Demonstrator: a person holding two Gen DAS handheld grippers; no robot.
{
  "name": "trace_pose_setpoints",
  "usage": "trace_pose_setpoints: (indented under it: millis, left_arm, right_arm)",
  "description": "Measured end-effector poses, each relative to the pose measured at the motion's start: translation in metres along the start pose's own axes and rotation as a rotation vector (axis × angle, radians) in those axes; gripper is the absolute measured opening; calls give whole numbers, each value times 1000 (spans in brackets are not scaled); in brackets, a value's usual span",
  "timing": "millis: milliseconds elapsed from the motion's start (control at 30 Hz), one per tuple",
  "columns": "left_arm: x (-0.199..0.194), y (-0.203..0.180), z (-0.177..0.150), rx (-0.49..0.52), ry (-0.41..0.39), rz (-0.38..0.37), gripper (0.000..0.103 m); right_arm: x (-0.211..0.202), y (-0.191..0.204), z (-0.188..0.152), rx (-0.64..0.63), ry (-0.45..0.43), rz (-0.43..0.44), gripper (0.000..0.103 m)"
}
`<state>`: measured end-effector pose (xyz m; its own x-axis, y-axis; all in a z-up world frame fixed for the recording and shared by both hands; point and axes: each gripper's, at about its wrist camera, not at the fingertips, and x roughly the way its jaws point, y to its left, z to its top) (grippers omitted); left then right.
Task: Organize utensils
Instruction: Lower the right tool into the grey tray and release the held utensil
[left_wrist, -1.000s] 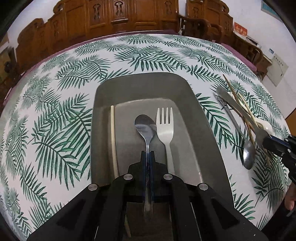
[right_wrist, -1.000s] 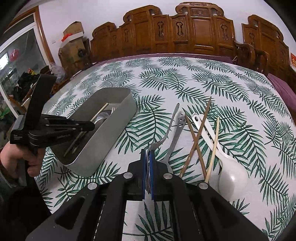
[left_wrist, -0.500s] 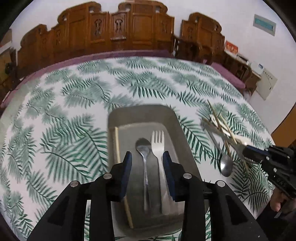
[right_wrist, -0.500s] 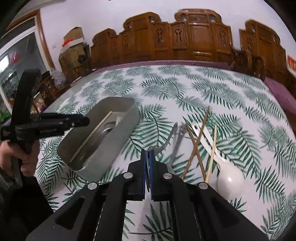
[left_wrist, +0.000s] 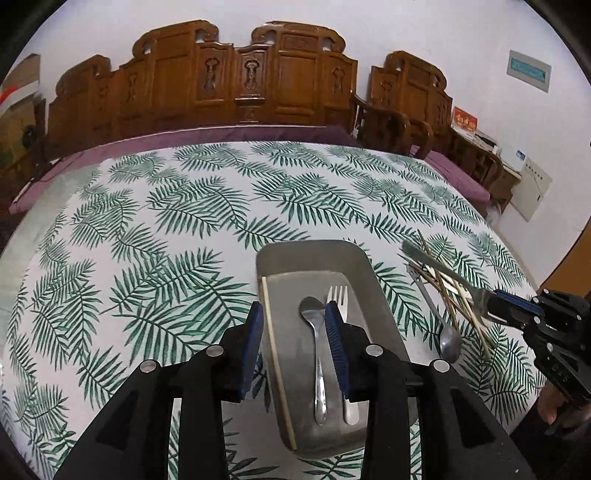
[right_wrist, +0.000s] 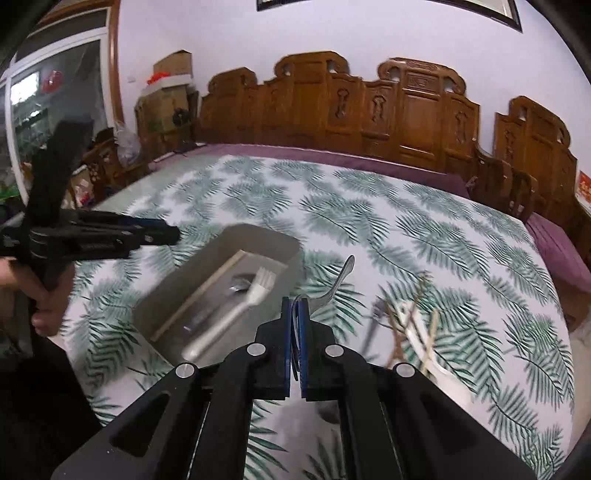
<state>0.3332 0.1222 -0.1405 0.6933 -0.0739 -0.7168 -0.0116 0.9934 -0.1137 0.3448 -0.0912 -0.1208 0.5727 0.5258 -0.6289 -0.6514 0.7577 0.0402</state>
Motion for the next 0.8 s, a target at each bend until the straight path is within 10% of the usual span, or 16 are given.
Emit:
trace_pose_setpoints:
  millis: [800]
  left_arm:
    - [-9, 25, 4, -45, -26, 38, 33]
  right_arm:
    - [96, 66, 11, 101, 150, 213, 5]
